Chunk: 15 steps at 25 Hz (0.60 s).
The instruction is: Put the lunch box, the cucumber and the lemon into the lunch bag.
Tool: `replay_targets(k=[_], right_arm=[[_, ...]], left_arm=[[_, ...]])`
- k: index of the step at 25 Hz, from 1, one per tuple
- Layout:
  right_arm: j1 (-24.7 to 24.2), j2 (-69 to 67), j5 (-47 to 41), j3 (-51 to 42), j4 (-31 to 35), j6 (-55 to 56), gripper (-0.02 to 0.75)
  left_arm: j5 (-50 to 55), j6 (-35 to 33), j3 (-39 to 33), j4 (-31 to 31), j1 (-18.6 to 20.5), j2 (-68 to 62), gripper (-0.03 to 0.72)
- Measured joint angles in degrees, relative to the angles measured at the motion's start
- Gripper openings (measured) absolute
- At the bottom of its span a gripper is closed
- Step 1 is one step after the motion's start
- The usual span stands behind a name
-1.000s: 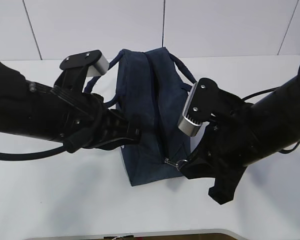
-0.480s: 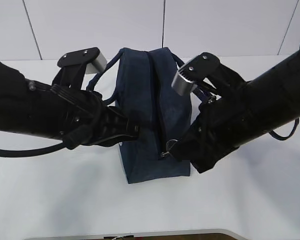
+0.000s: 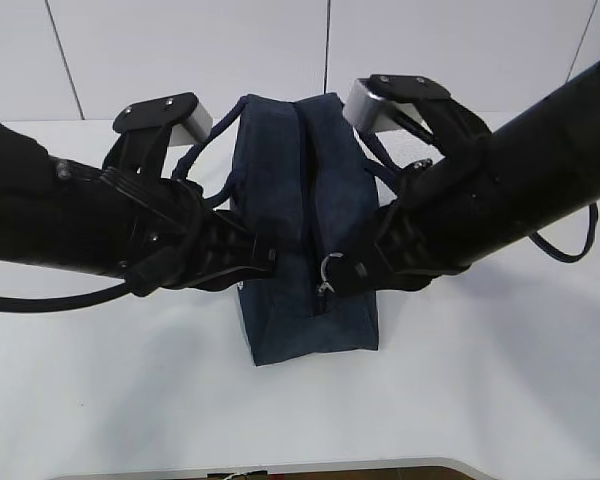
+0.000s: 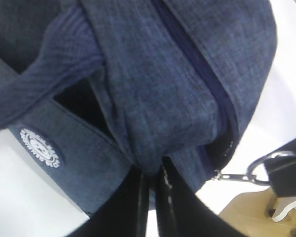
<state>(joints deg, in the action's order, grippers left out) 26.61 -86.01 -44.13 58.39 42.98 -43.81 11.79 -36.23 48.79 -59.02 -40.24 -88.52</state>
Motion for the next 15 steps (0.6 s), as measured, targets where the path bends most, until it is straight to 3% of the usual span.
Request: replay_targets(k=[15], right_arm=[[0.0,-0.1,-2.8,6.9,-2.5,13.3,0.005]], left_arm=[[-1.3,0.0,0.4,-0.1,0.1,0.1,-0.014]])
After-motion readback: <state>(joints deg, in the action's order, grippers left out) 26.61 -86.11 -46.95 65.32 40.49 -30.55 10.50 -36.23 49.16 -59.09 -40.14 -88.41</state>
